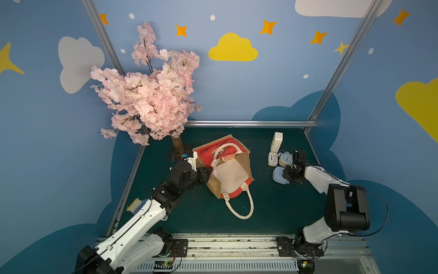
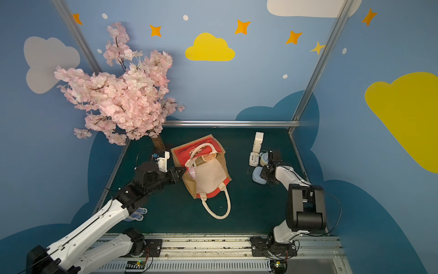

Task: Take the alarm clock out of the canvas bag
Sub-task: Place the alarm at the center of the board.

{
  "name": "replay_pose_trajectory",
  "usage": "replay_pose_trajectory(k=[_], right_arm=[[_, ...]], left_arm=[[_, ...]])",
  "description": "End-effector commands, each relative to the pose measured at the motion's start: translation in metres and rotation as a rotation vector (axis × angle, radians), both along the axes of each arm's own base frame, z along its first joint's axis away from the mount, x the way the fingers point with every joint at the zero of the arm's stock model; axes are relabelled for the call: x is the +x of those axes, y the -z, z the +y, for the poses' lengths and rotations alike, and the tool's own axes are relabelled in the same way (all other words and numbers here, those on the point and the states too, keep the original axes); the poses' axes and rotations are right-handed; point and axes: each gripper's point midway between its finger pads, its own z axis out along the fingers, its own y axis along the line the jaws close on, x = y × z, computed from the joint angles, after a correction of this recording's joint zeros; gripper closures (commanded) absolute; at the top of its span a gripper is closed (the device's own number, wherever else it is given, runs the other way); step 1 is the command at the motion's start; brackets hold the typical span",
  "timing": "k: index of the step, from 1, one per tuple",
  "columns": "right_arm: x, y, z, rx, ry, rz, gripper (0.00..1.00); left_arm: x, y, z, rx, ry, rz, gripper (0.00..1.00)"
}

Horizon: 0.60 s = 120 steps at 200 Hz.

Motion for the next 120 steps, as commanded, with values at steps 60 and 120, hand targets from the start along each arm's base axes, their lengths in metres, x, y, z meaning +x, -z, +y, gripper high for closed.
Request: replay_pose_trajectory(k=[60,120], right_arm=[[0.0168,-0.0109,-0.0048,-0.014,-0.017,-0.037,0.59],[0.0144,-0.0171,0.0013,0.022,-0.018,-0.058,0.40]], left_arm=[[0.0036,-0.0057,0.0049,0.012,-0.014,-0.014,0.75],[0.0009,-0.0083,0.0088,0.013,-0.024,-0.022,0.75]])
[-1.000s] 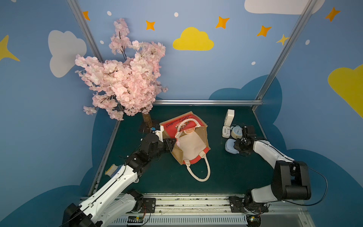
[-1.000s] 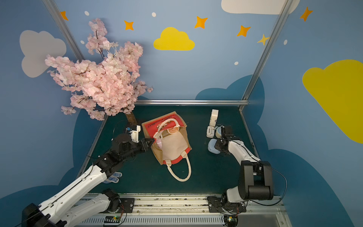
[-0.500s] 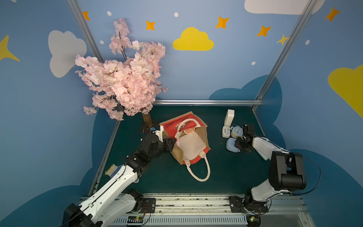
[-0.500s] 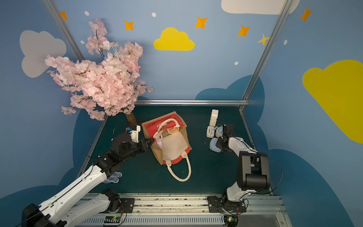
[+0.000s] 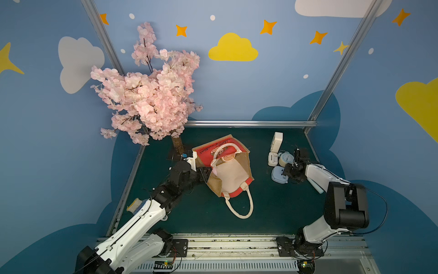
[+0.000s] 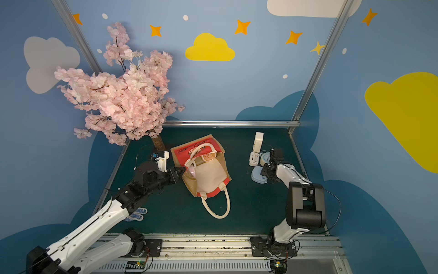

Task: Take the alarm clock out of the canvas bag
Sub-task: Place the alarm at the center of the board, then adjust the canvas bag at the center of the board.

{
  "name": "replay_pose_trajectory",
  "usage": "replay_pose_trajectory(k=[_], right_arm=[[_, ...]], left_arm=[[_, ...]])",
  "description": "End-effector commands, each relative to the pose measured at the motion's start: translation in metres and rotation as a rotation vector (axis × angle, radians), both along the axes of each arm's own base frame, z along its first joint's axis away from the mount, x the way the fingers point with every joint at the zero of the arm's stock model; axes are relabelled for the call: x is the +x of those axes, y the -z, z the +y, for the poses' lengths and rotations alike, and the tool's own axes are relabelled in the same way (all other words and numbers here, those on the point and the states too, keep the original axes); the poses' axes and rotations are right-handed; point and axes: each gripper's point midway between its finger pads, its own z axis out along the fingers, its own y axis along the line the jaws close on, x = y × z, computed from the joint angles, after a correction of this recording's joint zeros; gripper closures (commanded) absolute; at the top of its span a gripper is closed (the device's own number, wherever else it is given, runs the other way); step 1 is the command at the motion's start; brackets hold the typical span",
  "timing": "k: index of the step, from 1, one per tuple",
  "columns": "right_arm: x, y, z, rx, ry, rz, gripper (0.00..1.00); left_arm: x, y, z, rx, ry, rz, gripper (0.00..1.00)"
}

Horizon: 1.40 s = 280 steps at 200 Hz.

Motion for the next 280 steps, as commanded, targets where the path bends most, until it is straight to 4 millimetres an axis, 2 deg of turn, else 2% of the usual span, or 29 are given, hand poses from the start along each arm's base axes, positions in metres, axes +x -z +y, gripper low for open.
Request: replay_pose_trajectory(k=[1,48,99,163,166,182,212,241,280], right_arm=[[0.002,-0.010,0.004,0.025,-0.001,-0.030,0.39],[-0.012,-0.037,0.013,0.050,-0.008,-0.099,0.35],[-0.035,-0.071,0.050,0.125,-0.065,-0.227,0.33],[-0.069,-0.116,0.119,0.259,-0.198,-0.451,0.33],[-0.074,-0.108,0.120,0.258,-0.203,-0.438,0.33],[-0.081,-0.112,0.136,0.288,-0.231,-0.478,0.33],[-0.096,-0.118,0.181,0.308,-0.339,-0.530,0.34],[-0.112,-0.119,0.219,0.289,-0.421,-0.565,0.34],[-0.130,-0.115,0.273,0.360,-0.514,-0.583,0.36]], left_arm=[[0.000,-0.007,0.006,0.013,-0.017,-0.017,0.75],[0.000,-0.007,0.006,0.007,-0.016,-0.016,0.75],[-0.001,-0.006,0.009,0.012,-0.026,-0.019,0.75],[-0.002,-0.004,0.014,0.014,-0.039,-0.017,0.75],[-0.002,-0.004,0.014,0.014,-0.039,-0.016,0.75],[-0.002,-0.004,0.014,0.018,-0.040,-0.016,0.75],[-0.002,-0.004,0.014,0.019,-0.041,-0.013,0.75],[-0.003,-0.004,0.015,0.023,-0.041,-0.007,0.75],[-0.003,-0.011,0.015,0.031,-0.030,-0.025,0.75]])
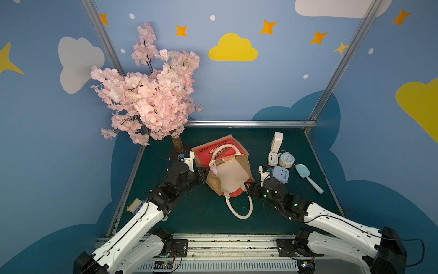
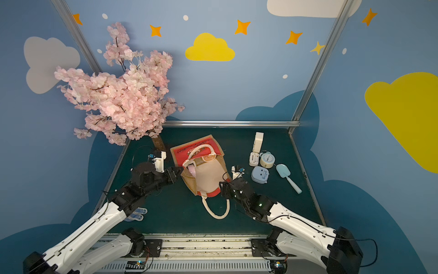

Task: Take the alarm clock out of the canvas bag
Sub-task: Adjust the canvas bag at the center of the board.

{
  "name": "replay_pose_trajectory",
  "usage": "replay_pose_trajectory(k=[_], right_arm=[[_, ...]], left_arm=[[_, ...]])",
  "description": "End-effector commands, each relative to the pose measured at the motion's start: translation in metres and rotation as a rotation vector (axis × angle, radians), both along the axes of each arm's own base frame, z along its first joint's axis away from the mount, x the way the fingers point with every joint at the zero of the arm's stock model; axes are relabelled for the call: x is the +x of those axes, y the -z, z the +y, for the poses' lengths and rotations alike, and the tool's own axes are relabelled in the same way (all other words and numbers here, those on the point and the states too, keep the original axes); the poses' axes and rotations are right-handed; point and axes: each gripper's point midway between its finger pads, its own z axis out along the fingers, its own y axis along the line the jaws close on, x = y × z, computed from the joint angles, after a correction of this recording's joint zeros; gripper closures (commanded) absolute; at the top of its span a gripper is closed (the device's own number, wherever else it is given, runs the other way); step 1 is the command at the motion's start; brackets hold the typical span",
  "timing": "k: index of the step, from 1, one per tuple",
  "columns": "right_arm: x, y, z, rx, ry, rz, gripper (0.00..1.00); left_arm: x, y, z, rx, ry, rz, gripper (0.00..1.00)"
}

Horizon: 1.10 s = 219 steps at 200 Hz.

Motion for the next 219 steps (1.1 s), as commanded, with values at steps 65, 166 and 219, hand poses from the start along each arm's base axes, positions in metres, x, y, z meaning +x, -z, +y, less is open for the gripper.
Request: replay_pose_trajectory(k=[65,166,219], right_arm=[[0.017,-0.013,0.095,0.128,-0.115,-0.050,0.35],[0.026,0.030,0.152,0.169,-0.150,0.033,0.36],[0.039,0.027,0.148,0.184,-0.178,0.075,0.36]], left_arm=[[-0.012,-0.009,0.008,0.123,0.061,-0.033,0.75],[-0.012,-0.009,0.005,0.141,0.077,0.002,0.74],[-0.029,-0.014,-0.020,0.195,0.207,-0.019,0.62]])
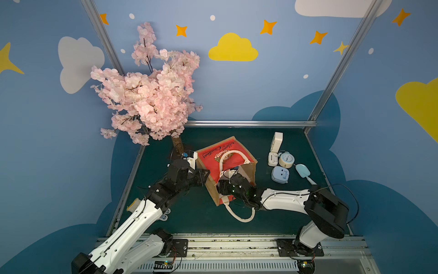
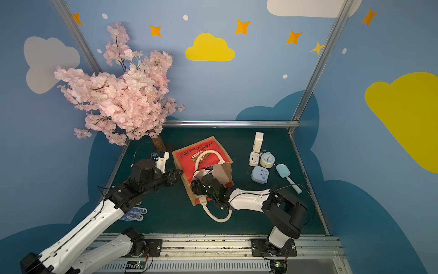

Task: Take the alarm clock out of the canvas bag
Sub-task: Adjust the canvas bag at the center of the board.

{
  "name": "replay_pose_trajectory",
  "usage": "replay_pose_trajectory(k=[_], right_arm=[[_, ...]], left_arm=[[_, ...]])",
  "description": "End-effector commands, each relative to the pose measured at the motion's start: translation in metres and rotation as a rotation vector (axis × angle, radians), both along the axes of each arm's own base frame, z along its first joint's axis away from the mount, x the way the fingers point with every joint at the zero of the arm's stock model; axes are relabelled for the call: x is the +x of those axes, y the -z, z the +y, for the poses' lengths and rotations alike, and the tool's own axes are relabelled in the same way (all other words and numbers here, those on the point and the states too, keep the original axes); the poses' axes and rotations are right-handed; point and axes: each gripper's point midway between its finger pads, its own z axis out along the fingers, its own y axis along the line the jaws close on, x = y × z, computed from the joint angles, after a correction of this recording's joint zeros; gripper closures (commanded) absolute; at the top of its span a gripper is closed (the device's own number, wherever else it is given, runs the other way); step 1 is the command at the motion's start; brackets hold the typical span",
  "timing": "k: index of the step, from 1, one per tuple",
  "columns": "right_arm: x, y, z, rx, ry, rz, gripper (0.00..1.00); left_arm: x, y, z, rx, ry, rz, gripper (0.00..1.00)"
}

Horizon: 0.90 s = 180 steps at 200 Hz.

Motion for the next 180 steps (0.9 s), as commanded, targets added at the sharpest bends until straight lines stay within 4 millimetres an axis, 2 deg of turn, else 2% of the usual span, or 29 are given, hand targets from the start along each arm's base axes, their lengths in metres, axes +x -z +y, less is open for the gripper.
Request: replay_pose_trajectory(k=[1,30,61,89,110,140,180], right_arm=[[0.007,-0.023,0.012,0.058,-0.034,-0.007,0.36],[0.006,-0.033,0.028,0.025,-0.065,-0.020,0.36],[0.011,-0.036,0.026,0.077,-0.035,-0.017,0.35],[0.008,-0.036,0.033,0.081,-0.060,0.000,0.35],[0.007,-0.034,0.035,0.078,-0.057,0.000,0.35],[0.007,-0.031,0.031,0.073,-0.046,0.004,0.35],[0.006,-0.031,0.032,0.073,-0.048,0.005,0.35]], left_arm=[[-0.011,-0.014,-0.013,0.033,0.082,-0.039,0.62],[-0.023,-0.009,-0.018,0.102,0.125,-0.038,0.54],[-0.034,-0.009,-0.007,0.150,0.115,-0.038,0.49],[-0.040,-0.001,-0.004,0.208,0.108,-0.017,0.48],[-0.036,0.002,0.002,0.279,0.070,-0.018,0.49],[-0.024,-0.011,0.004,0.282,0.022,-0.086,0.50],[-0.011,-0.007,-0.013,0.302,0.055,-0.074,0.52]])
